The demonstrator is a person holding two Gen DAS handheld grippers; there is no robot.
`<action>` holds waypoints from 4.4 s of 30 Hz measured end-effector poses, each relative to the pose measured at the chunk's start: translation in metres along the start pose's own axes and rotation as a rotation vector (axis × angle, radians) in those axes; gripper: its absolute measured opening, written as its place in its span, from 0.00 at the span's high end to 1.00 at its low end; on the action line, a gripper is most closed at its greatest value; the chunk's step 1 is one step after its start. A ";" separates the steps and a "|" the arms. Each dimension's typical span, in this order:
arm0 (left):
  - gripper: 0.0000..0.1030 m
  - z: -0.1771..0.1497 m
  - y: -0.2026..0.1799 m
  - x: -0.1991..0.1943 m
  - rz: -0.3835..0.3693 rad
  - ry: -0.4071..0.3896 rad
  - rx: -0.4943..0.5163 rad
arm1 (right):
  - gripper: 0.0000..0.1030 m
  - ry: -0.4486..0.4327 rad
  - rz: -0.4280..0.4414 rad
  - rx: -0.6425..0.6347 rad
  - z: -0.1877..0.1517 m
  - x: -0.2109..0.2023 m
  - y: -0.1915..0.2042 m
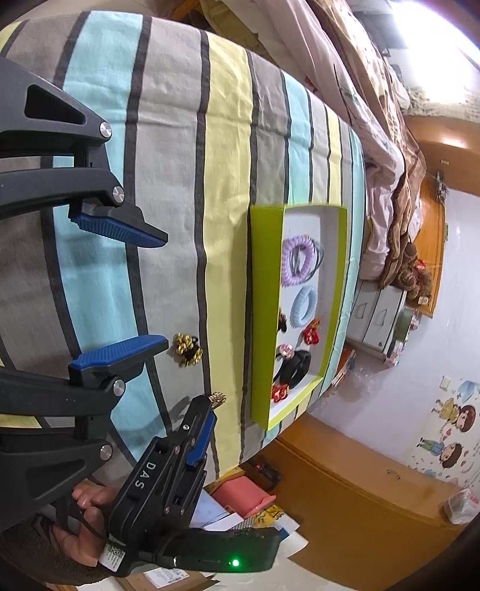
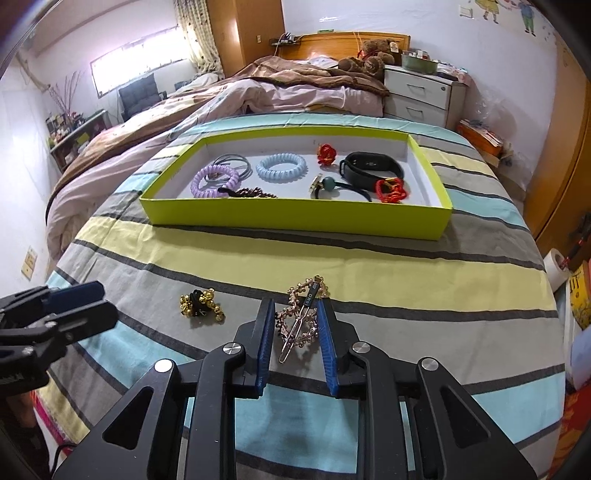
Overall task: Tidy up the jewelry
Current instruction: 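Close the left tool on the gold flower clip while the right tool holds the hairpin, then carry both items into the tray and open the right tool while the left tool opens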
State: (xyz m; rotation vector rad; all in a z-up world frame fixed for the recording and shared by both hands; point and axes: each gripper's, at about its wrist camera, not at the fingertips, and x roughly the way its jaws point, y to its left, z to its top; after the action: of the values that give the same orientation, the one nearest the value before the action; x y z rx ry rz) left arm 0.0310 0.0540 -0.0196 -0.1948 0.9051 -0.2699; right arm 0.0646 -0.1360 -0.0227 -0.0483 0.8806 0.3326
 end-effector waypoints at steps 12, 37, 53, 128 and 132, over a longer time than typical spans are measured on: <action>0.53 0.013 -0.038 0.033 -0.011 0.036 0.082 | 0.76 -0.045 -0.001 0.056 -0.006 -0.023 -0.028; 0.65 0.017 -0.064 0.058 0.135 0.041 0.187 | 0.76 -0.079 0.014 0.090 -0.010 -0.036 -0.046; 0.83 0.018 -0.047 0.043 0.081 0.013 0.106 | 0.76 -0.080 0.015 0.082 -0.008 -0.035 -0.043; 0.83 0.113 0.026 0.085 0.115 0.005 -0.008 | 0.76 0.092 0.157 -0.229 0.158 0.128 0.018; 0.81 0.112 0.025 0.085 0.118 0.006 -0.004 | 0.76 0.093 0.156 -0.216 0.158 0.129 0.018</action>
State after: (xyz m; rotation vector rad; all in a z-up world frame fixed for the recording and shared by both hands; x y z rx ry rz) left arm 0.1738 0.0568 -0.0217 -0.1434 0.9198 -0.1591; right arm 0.2537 -0.0567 -0.0188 -0.1967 0.9397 0.5748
